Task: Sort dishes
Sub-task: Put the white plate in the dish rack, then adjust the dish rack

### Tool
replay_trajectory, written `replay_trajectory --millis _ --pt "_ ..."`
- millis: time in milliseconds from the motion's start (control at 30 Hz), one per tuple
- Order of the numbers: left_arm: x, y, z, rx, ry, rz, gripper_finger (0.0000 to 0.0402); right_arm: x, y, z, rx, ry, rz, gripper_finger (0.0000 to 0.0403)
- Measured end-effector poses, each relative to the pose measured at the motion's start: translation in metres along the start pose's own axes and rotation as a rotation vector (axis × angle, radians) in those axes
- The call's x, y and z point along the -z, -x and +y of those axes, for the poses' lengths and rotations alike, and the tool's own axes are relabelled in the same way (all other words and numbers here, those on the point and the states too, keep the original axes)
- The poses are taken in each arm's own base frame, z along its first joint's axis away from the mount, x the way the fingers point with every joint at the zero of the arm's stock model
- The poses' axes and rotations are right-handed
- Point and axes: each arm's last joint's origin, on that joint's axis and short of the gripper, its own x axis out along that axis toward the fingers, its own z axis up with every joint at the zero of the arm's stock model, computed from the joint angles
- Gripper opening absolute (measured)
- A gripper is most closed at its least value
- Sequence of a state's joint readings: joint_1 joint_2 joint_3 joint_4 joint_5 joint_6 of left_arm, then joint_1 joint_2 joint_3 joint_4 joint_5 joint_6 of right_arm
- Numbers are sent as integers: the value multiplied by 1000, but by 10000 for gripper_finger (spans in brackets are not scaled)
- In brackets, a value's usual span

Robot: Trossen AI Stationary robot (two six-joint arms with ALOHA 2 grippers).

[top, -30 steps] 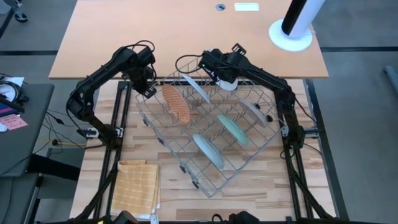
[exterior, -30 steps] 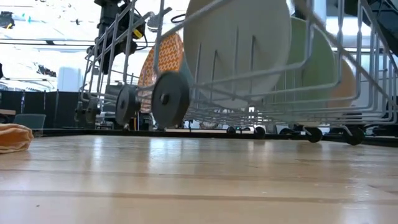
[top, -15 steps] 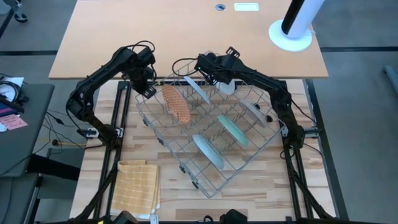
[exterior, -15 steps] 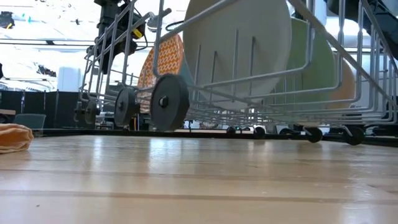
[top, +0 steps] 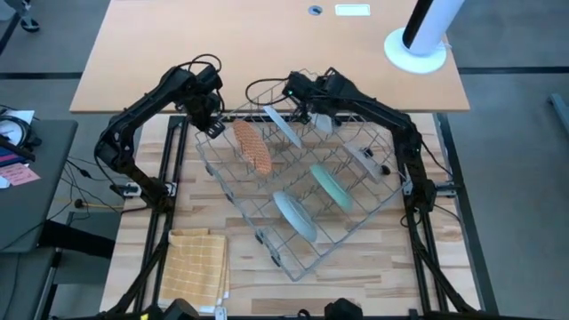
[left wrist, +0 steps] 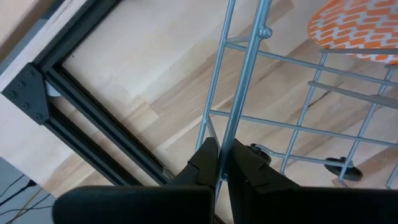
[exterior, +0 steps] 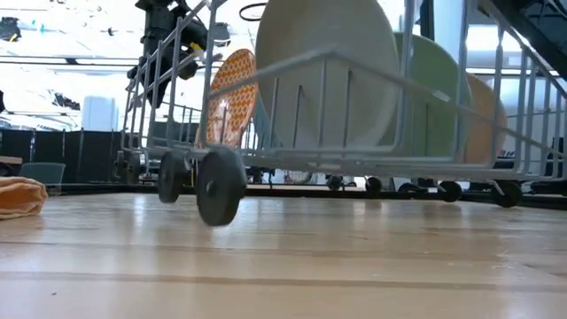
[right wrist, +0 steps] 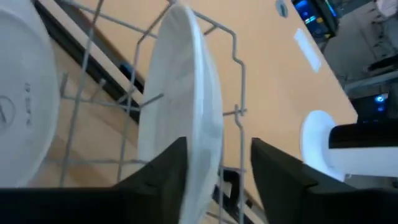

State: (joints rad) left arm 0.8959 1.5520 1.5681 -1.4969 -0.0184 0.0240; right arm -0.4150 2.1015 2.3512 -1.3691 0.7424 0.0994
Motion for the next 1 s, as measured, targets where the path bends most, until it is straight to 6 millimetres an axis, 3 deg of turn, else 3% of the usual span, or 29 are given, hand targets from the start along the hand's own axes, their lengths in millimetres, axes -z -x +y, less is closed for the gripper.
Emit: replay_trajectory --millis 200,567,1000 --pt "-5 0 1 -24 -20 -50 3 11 14 -17 -17 35 45 222" --pt "-18 0 10 -60 -21 -176 3 24 60 -60 -210 -122 -32 226" --pt "-30 1 17 -173 -76 -276 5 68 158 -127 -374 -289 -323 226"
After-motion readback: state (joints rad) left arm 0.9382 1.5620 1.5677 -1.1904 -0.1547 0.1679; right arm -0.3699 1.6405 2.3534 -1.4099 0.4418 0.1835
